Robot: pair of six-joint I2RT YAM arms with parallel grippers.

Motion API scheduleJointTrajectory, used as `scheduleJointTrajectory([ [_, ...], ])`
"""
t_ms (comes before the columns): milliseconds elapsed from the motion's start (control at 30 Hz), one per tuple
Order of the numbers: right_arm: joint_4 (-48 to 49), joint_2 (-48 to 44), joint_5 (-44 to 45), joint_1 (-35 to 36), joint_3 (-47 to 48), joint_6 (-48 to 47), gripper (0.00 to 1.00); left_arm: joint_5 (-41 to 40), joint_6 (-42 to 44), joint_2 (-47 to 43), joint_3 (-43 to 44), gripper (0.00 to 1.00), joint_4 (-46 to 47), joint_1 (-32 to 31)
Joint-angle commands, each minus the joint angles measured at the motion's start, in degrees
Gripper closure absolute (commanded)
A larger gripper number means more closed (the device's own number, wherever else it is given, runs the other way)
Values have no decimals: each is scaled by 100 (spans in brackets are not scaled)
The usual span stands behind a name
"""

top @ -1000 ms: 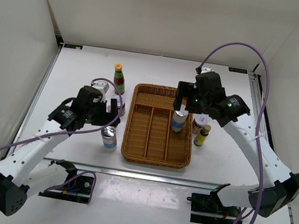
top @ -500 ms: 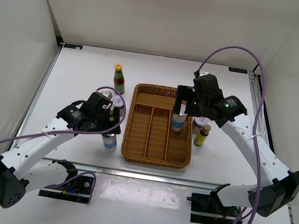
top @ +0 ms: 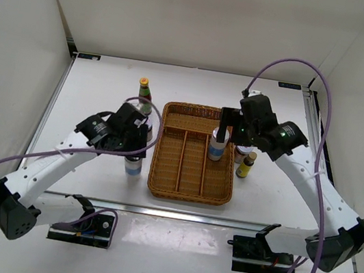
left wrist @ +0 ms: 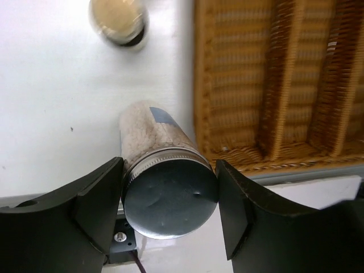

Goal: Organize the condiment bottles

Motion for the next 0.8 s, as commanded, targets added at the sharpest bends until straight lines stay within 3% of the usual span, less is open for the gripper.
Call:
scheduleJointTrajectory([
  [0, -109, -239, 429, -34, 127, -213, 0, -557, 47, 166, 1158, 89, -328, -414],
  [100, -276, -361, 701, -271, 189, -276, 0, -638, 47, 412, 1967, 89, -601, -635],
  [333, -399, -617, 949, -930, 136, -390, 0, 65, 47, 1431, 3429, 89, -453, -1284],
  [500, -513, -722, 501, -1510, 136, -390, 0, 267, 152, 2415, 3930, 89, 276, -1925],
  [767, -566, -968, -70, -2231, -74, -443, 0, 627, 451, 3787, 5205, 89, 717, -2304],
])
